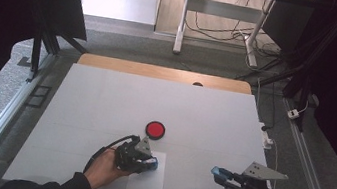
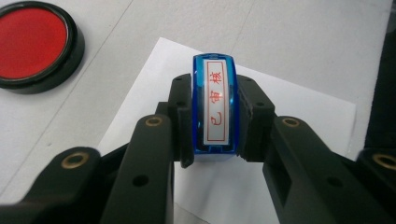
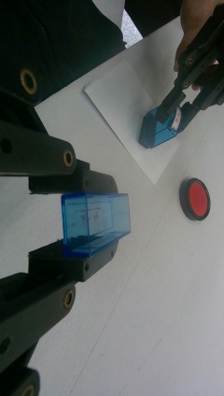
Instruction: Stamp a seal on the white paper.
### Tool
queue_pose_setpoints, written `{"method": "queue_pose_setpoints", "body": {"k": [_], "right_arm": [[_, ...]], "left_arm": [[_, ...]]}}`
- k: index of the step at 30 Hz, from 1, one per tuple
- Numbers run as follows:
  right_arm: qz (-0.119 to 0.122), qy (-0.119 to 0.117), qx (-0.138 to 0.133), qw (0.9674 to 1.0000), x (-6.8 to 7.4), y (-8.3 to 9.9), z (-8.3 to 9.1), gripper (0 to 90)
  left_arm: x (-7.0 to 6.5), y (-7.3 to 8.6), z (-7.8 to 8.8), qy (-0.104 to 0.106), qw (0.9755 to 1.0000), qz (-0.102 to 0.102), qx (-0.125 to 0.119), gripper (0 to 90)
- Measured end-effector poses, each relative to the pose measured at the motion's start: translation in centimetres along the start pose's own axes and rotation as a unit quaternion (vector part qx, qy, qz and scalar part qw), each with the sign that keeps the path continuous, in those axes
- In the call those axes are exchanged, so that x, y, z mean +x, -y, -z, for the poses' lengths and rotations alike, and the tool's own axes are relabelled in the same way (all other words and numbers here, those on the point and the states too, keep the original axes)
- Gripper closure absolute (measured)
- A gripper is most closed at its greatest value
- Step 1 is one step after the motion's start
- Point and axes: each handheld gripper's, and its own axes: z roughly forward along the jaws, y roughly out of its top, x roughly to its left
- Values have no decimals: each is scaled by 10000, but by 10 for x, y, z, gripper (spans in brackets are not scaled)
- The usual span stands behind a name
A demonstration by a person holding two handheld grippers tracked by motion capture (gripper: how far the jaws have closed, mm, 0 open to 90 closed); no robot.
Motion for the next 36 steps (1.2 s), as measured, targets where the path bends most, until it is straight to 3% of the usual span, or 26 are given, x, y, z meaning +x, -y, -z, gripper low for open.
{"method": "queue_pose_setpoints", "body": {"k": [10, 23, 30, 36], "right_arm": [[-4, 1, 2, 10000, 0, 0, 0, 686], [-14, -14, -13, 10000, -1, 0, 0, 685], [-13, -33, -25, 10000, -1, 0, 0, 685], [-13, -36, -28, 10000, -1, 0, 1, 685]], "left_arm": [[12, 3, -1, 347, 9987, 340, -125, 707], [9, 2, 0, 260, 9995, 146, -85, 703], [17, 4, 0, 476, 9978, 432, -177, 702], [17, 2, 5, 515, 9973, 453, -254, 701]]}}
